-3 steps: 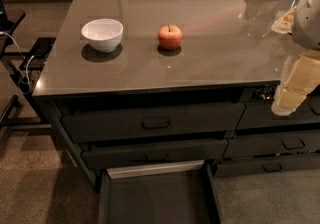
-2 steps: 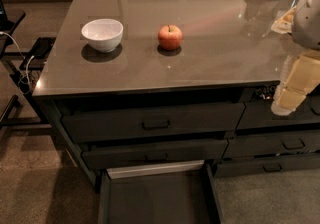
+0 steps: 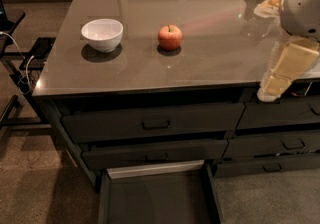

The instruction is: Place apple into bottom drawer

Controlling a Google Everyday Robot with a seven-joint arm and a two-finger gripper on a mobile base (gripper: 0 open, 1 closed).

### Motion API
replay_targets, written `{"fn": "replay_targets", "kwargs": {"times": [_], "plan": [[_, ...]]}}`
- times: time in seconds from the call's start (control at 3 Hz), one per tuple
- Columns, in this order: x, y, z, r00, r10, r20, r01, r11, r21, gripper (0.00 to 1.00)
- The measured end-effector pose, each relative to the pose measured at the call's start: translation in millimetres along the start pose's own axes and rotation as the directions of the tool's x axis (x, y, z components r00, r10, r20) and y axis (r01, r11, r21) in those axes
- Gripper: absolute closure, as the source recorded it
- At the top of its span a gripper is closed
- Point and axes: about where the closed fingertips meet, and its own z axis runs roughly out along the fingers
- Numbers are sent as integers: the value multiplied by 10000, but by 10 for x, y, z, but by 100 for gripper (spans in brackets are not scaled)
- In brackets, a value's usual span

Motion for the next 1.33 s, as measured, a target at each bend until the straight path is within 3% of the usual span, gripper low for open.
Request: {"fn": "replay_targets", "kwargs": {"times": [0.33, 0.67, 1.33], "plan": [[-293, -197, 39, 9895, -663, 1281, 623, 9974, 352, 0], [-302, -202, 48, 9893, -665, 1301, 624, 9974, 349, 0], [-619, -646, 630, 9712, -1229, 2039, 1143, 9920, 535, 0]]}}
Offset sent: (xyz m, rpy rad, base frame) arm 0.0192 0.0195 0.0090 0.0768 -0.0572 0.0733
